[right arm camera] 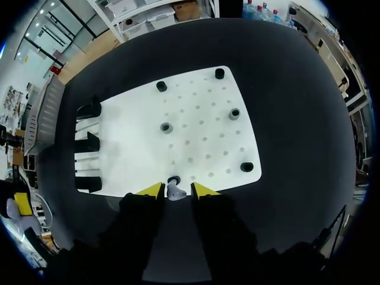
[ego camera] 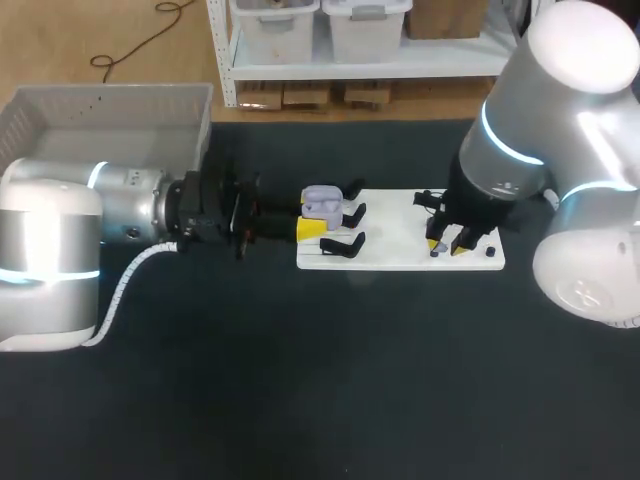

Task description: Pick up each earbud case from the left stands, insert the matching earbuds, close the lid, and place the case in the box.

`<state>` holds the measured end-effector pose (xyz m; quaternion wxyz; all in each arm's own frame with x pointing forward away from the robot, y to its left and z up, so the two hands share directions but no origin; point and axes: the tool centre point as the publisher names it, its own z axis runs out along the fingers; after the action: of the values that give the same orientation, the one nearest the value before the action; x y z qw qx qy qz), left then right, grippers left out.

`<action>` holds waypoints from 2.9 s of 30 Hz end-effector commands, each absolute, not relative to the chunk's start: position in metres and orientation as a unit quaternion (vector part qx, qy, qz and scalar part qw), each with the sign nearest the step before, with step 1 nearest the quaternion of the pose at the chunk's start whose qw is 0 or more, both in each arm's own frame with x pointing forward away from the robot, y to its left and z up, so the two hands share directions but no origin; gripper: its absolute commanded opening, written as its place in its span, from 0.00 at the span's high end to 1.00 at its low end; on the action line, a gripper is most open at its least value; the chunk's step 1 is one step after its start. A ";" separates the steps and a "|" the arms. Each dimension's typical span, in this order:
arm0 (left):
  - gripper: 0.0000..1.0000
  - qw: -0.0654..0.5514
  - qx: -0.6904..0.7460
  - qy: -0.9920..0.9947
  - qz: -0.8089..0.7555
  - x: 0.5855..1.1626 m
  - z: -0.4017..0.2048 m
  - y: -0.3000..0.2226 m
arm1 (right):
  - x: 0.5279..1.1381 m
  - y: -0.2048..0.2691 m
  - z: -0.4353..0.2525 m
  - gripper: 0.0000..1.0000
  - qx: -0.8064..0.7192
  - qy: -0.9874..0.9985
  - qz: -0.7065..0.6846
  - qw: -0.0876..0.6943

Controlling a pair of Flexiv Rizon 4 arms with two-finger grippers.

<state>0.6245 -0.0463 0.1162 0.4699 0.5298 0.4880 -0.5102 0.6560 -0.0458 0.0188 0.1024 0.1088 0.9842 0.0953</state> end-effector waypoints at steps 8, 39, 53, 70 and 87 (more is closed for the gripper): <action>1.00 0.472 0.529 0.489 -0.509 0.623 0.116 -0.046 | 0.660 -0.044 0.015 0.71 0.107 0.985 0.094 0.095; 1.00 0.472 0.529 0.489 -0.509 0.623 0.116 -0.046 | 0.656 -0.048 0.068 1.00 0.072 0.989 0.087 0.098; 1.00 0.472 0.529 0.489 -0.509 0.623 0.116 -0.046 | 0.652 -0.027 0.176 1.00 -0.056 0.994 0.070 0.070; 1.00 0.472 0.529 0.489 -0.509 0.623 0.116 -0.046 | 0.639 0.035 0.213 1.00 -0.171 0.978 0.102 0.065; 1.00 0.472 0.529 0.489 -0.509 0.623 0.116 -0.046 | 0.645 0.047 0.195 1.00 -0.159 0.981 0.087 0.073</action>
<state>0.6245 -0.0464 0.1162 0.4698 0.5298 0.4881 -0.5102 0.6468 0.0481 0.1945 0.0716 -0.1599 0.9807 0.0866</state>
